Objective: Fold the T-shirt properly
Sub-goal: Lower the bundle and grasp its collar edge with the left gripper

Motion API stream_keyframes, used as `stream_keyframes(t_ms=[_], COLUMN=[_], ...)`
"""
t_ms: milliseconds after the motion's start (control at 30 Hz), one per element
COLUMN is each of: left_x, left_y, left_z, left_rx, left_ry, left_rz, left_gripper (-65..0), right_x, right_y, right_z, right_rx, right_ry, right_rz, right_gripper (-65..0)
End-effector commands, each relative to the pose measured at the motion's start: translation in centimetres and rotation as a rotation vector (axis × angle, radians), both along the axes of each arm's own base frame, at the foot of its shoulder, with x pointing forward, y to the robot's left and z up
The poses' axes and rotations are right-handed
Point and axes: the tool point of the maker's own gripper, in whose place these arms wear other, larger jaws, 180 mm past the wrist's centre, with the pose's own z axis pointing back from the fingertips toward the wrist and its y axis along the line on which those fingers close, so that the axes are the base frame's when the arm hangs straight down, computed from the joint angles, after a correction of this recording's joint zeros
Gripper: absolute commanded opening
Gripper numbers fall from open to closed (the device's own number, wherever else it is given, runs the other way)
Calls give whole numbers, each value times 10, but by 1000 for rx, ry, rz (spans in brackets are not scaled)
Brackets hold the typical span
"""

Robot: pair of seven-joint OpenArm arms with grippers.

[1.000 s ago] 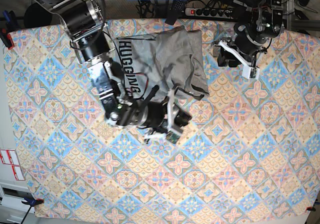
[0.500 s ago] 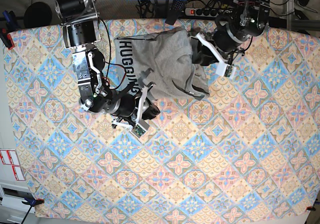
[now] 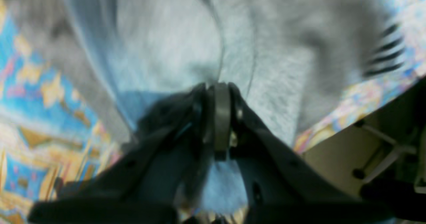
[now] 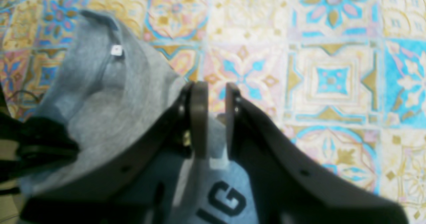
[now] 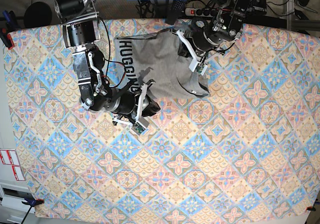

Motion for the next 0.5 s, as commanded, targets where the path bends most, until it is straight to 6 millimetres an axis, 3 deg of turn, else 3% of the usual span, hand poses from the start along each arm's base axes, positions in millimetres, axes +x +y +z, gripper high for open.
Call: stream_keyframes(t_ms=[0, 233, 333, 467], left_x=[-2, -19, -18, -17], left_y=[12, 65, 60, 35], left_z=[0, -28, -23, 16], left_rx=[35, 174, 154, 94], left_ry=[-17, 54, 44, -49], left_rz=[-6, 49, 46, 12], left_gripper=[-623, -623, -623, -624], right_x=[12, 12, 11, 13], right_y=[0, -3, -4, -22], right_z=[16, 14, 11, -7], right_rx=[27, 20, 12, -143], right_ry=[-50, -45, -41, -53], right_rz=[-5, -7, -7, 2], right_gripper=[-565, -565, -565, -565])
